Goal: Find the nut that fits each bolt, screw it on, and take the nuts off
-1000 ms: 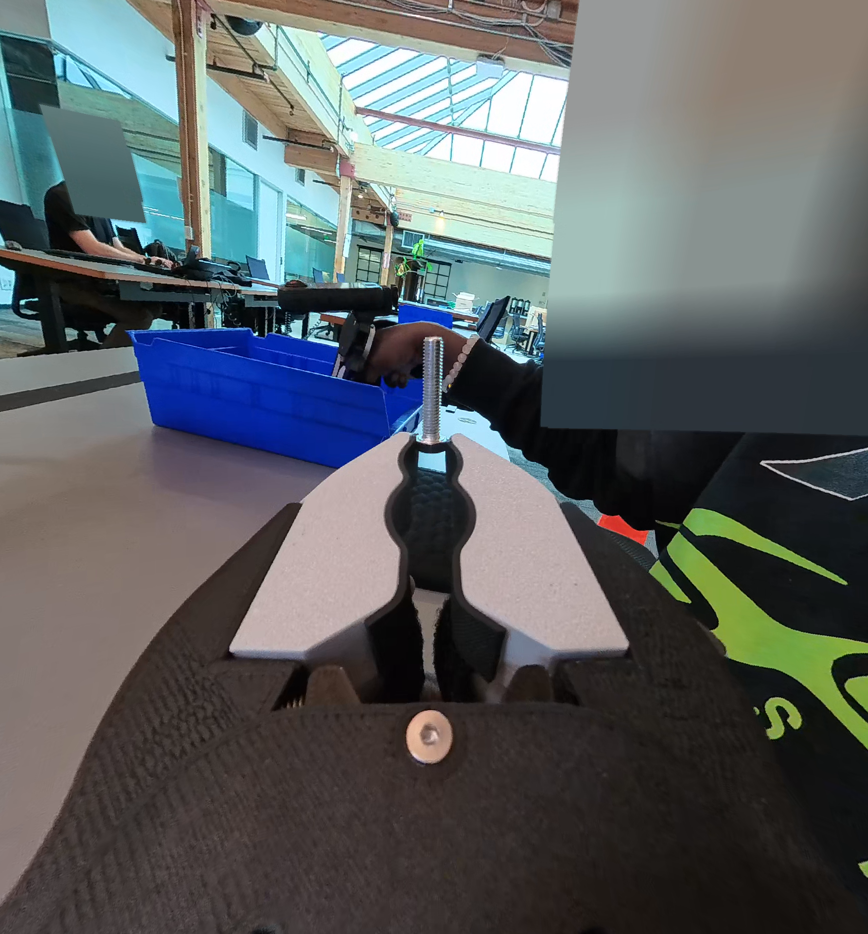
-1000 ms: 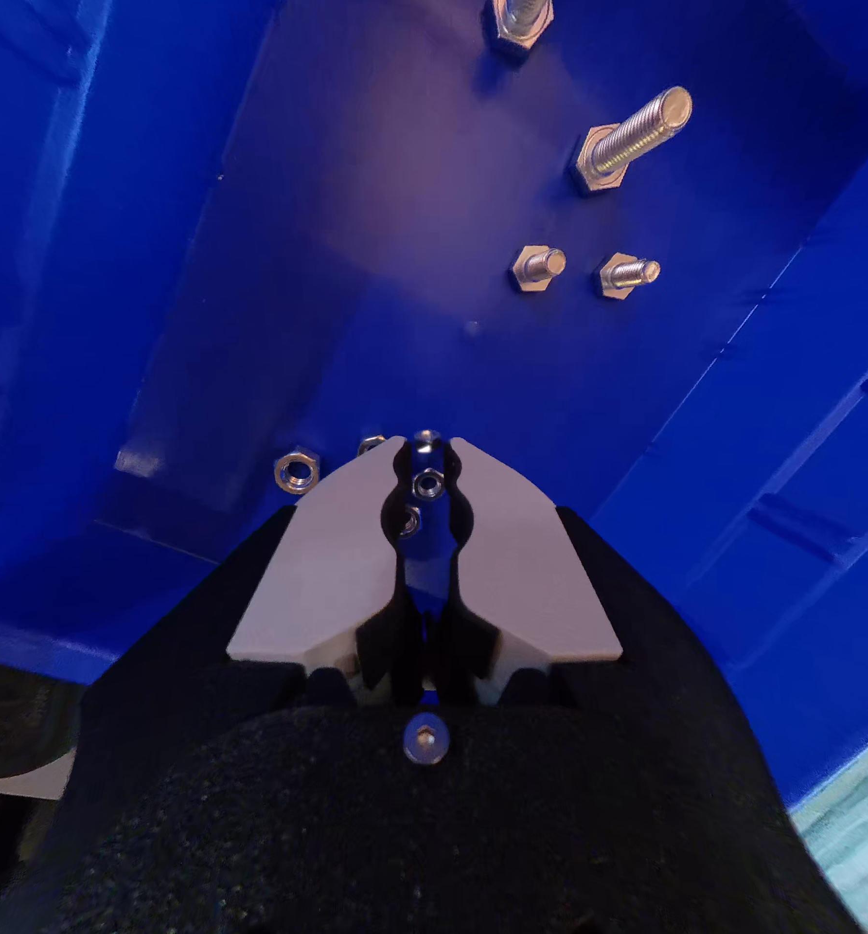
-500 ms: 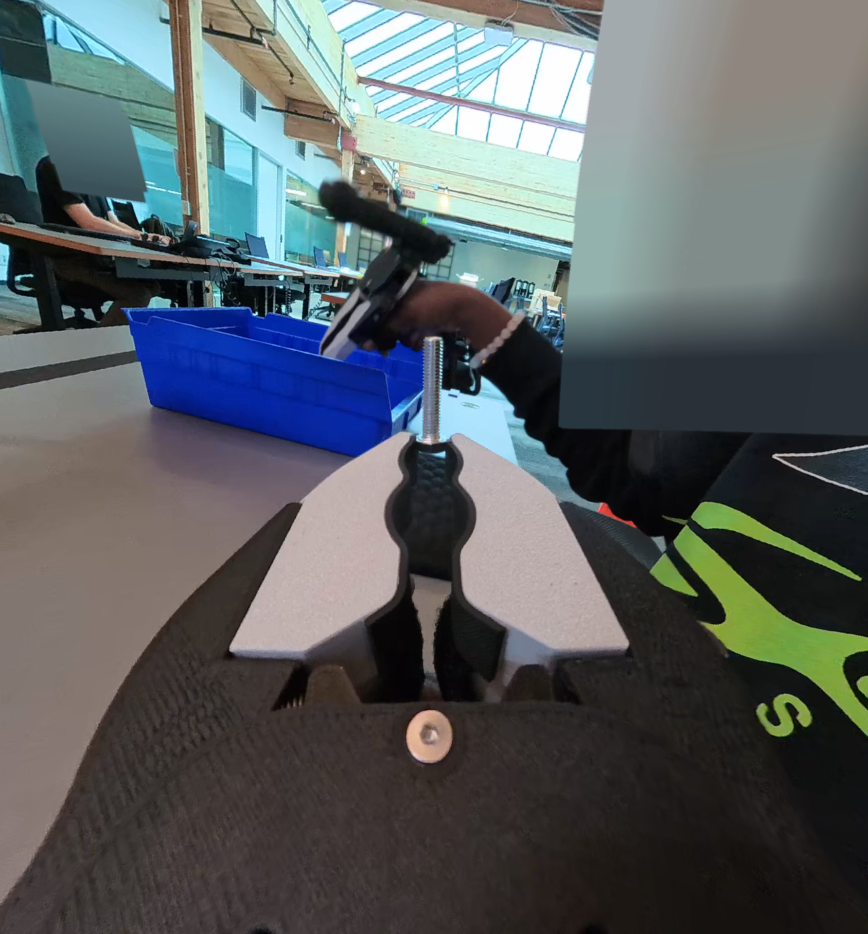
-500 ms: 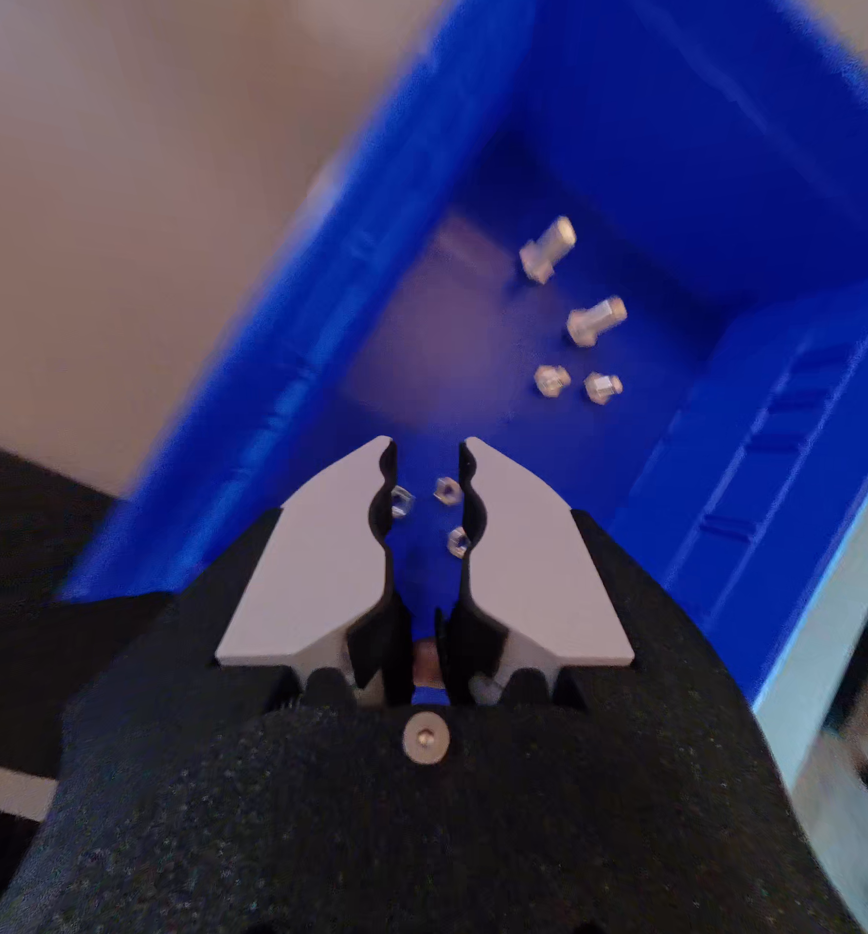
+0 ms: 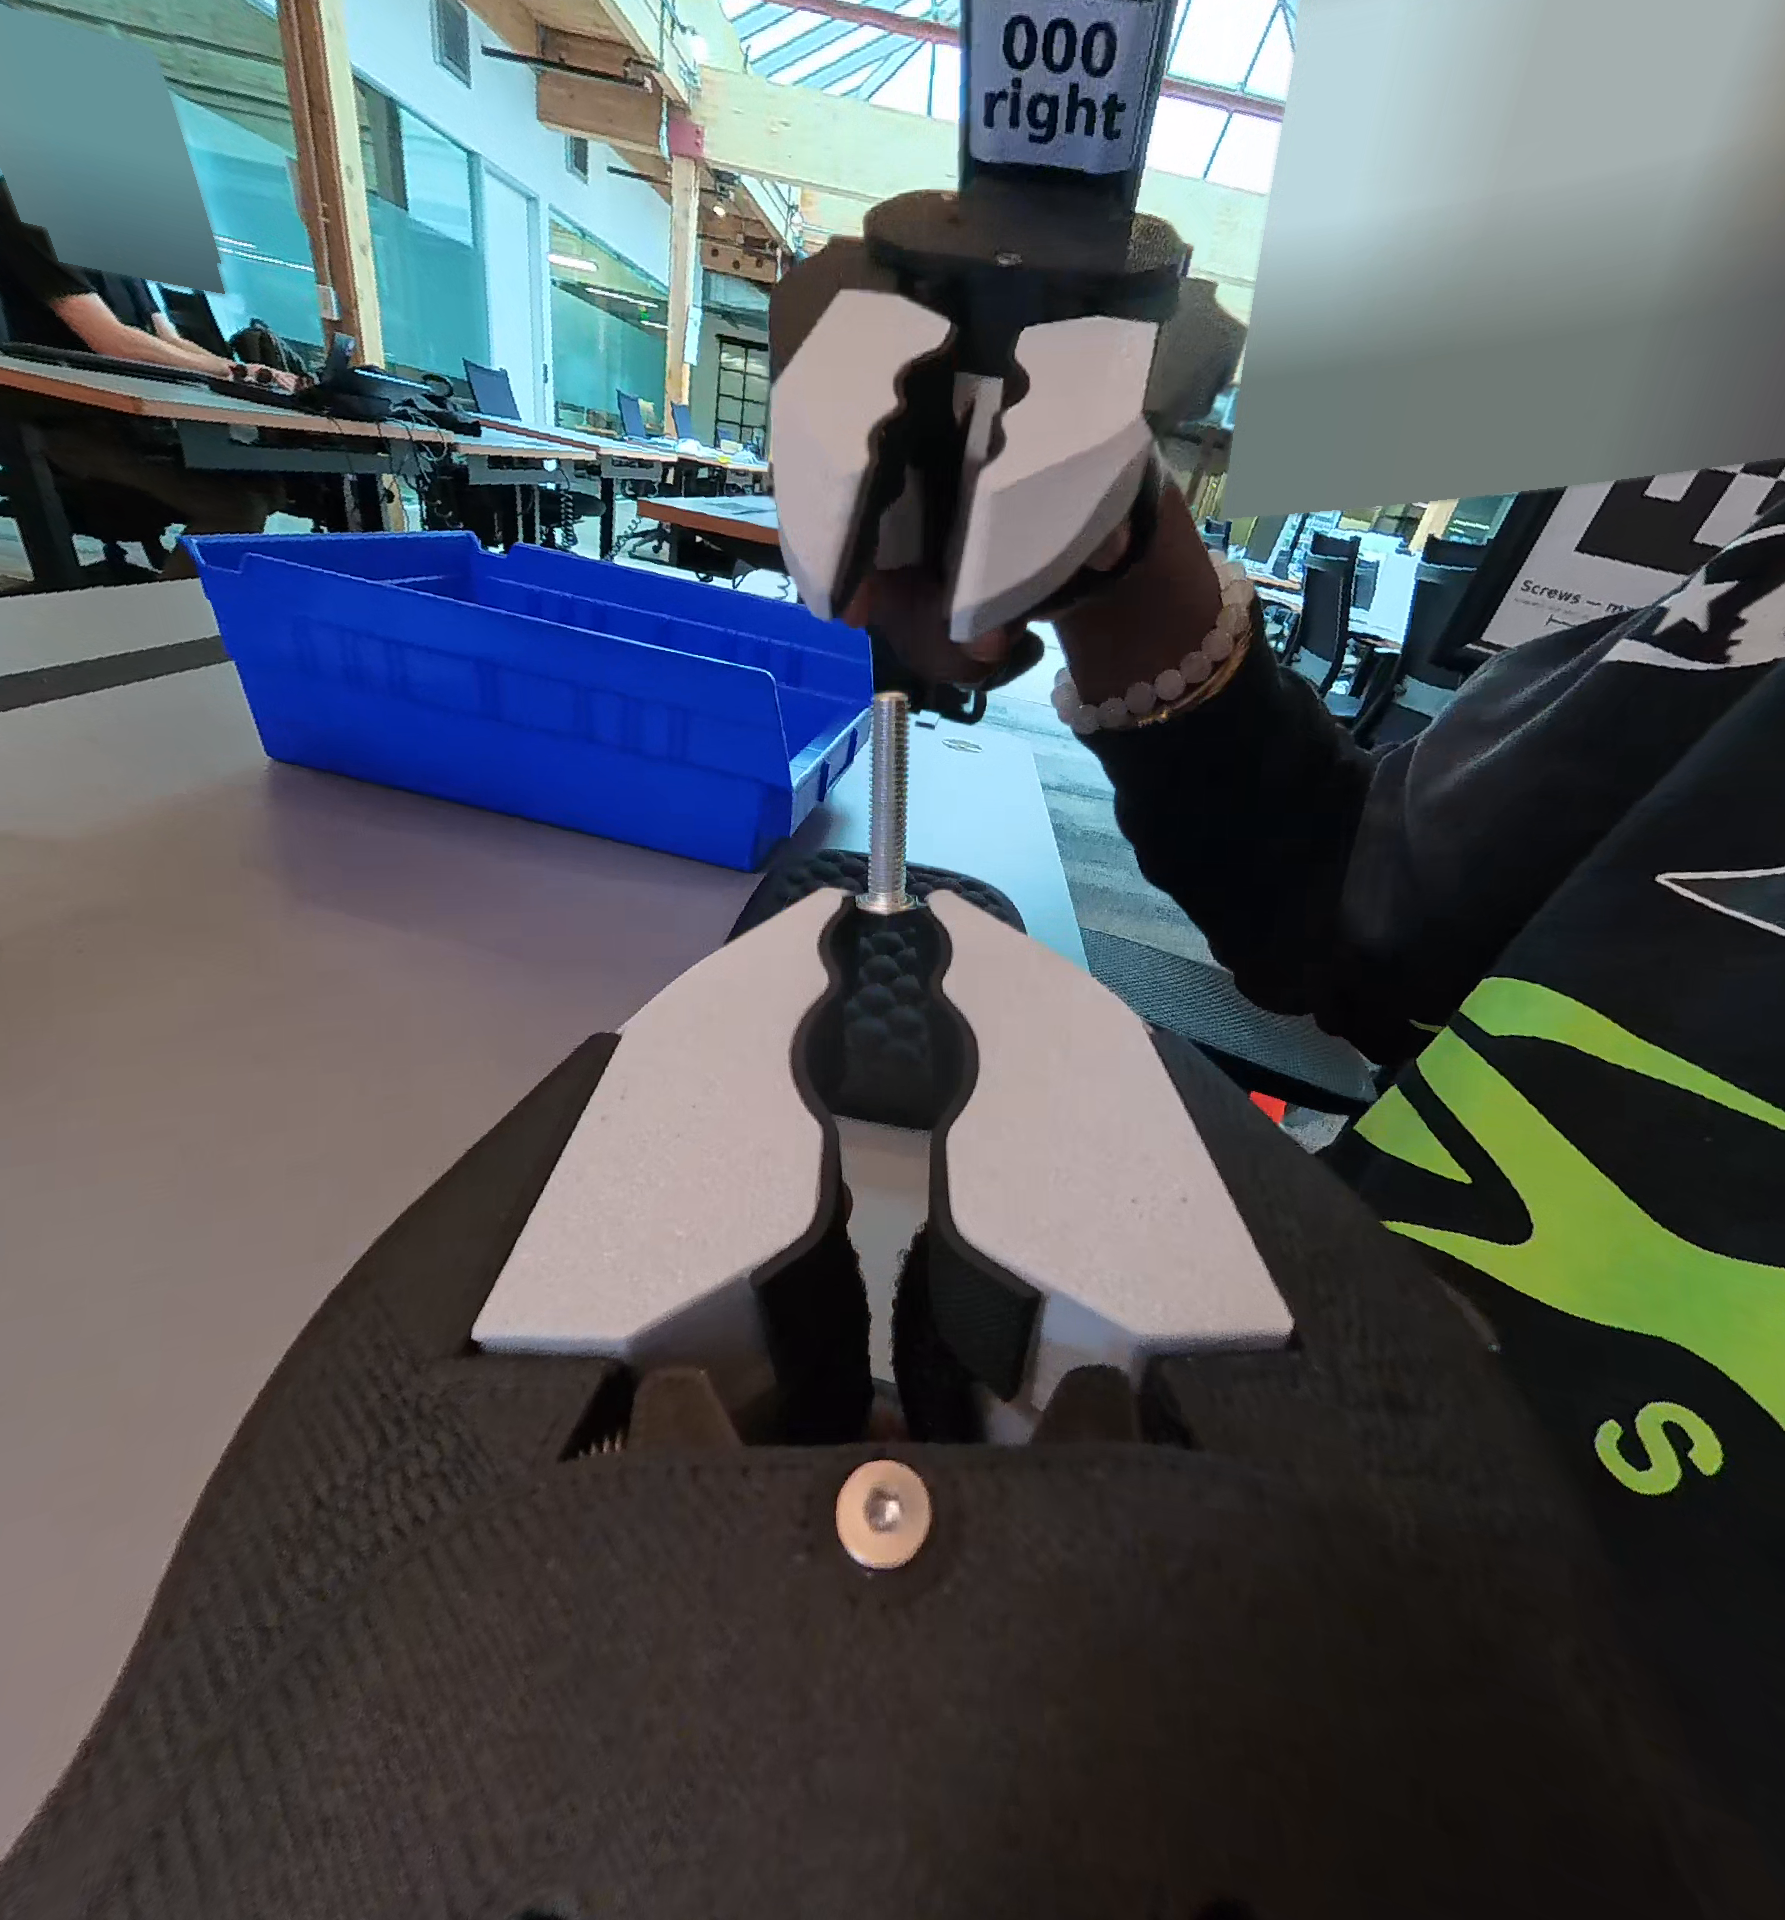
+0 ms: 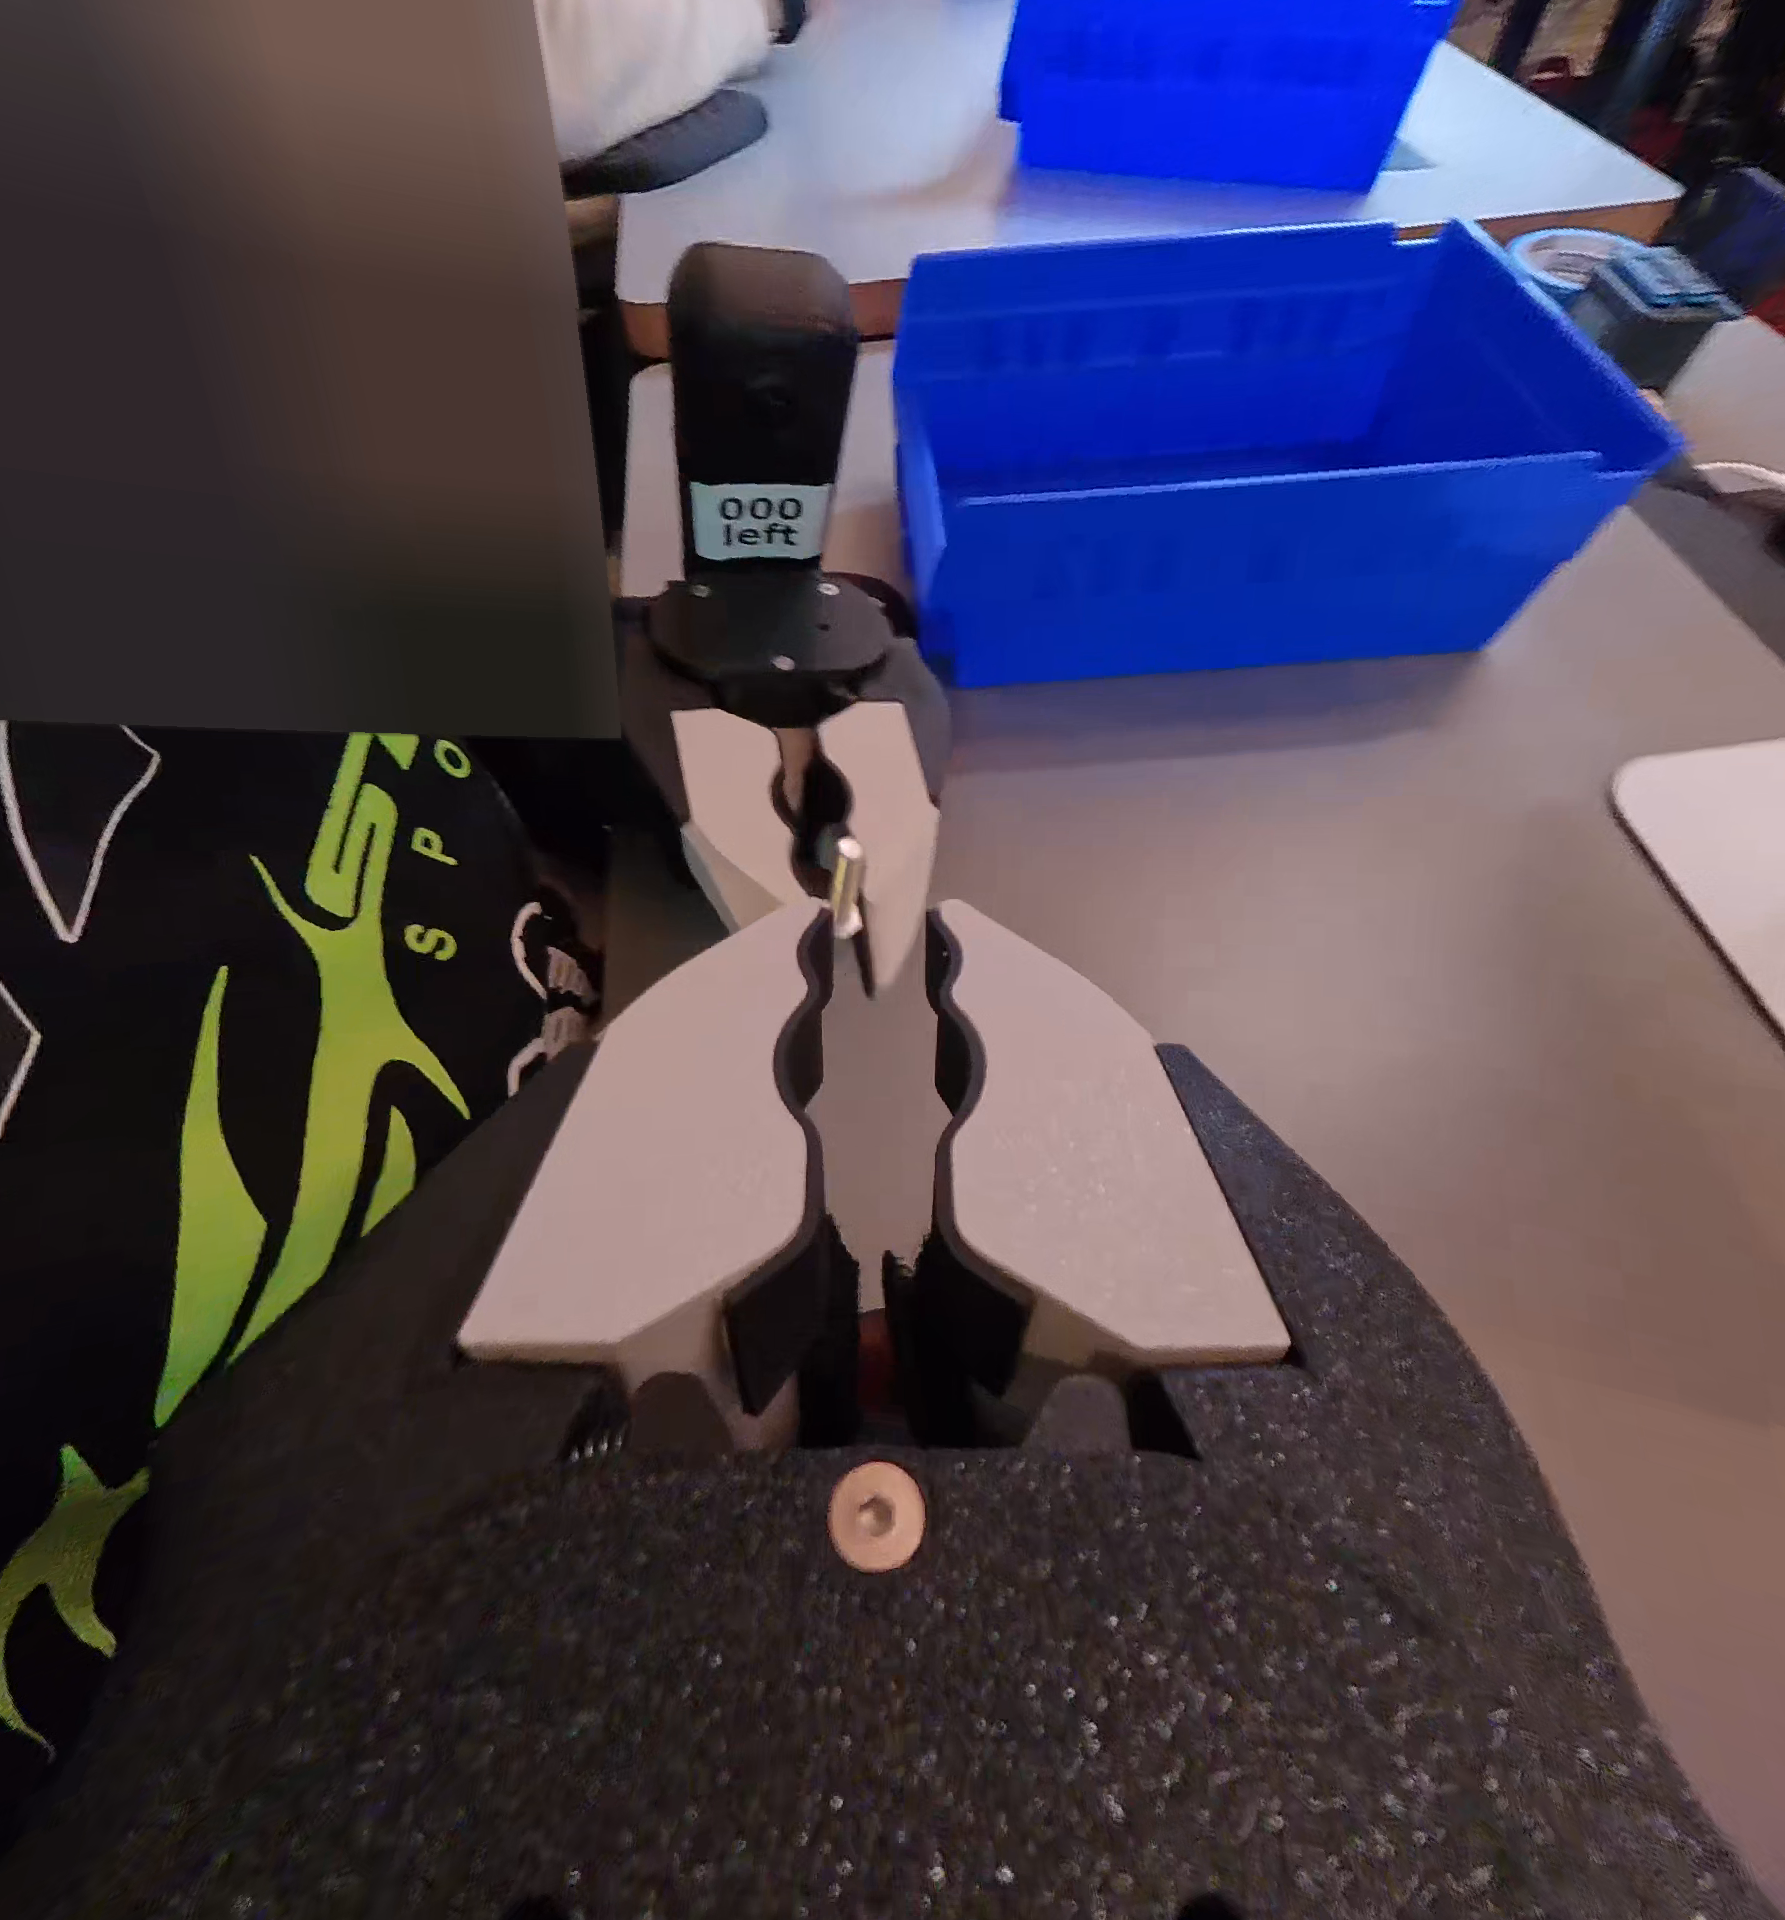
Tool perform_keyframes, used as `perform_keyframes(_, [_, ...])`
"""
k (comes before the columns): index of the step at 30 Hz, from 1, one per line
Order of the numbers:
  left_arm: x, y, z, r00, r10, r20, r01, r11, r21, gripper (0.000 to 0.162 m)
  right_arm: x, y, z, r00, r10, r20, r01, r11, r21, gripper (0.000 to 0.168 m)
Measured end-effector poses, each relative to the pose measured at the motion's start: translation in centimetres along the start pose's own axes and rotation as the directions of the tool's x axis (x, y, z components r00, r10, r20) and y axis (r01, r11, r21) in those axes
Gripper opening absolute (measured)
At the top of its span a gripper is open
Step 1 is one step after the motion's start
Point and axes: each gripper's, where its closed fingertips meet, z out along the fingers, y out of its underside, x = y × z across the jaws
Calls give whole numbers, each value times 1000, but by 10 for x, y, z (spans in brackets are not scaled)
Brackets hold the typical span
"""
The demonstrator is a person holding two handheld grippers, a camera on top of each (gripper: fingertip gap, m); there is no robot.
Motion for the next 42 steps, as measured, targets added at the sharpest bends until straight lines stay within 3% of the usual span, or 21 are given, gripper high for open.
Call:
perform_keyframes(12, [2, 2, 1, 1000, 15, -3, -15, 1000, -9, 10, -7, 5, 22, 997, -7, 75, 9, 1000, -27, 6])
perform_keyframes(15, [-4, -3, 0, 999, -2, 34, 1, 1000, 18, 30, 7, 4, 7, 1000, -19, -6, 19, 1000, -18, 6])
perform_keyframes(18, [-9, -7, -2, 998, -23, 54, 20, 999, 43, 45, 43, 3, -30, 982, 0, -188, -1, 1000, -1, 6])
perform_keyframes(21, [-11, -9, -3, 997, -22, 69, 18, 998, 58, 53, 96, 14, -88, 889, 27, -457, -42, 999, -22, 6])
perform_keyframes(26, [-14, -10, -3, 996, -31, 87, 25, 997, 71, 57, 174, 75, -187, 632, 101, -769, -239, 968, -69, 6])
perform_keyframes(30, [-14, -10, -3, 996, -30, 87, 24, 997, 72, 57, 212, 135, -226, 490, 206, -847, -408, 913, -14, 6])
perform_keyframes(36, [-13, -8, -2, 996, -30, 78, 26, 998, 60, 57, 237, 215, -241, 339, 282, -897, -608, 794, 20, 6])
perform_keyframes(42, [-13, -6, -2, 996, -26, 80, 22, 998, 52, 57, 246, 248, -251, 246, 310, -918, -673, 736, 68, 6])
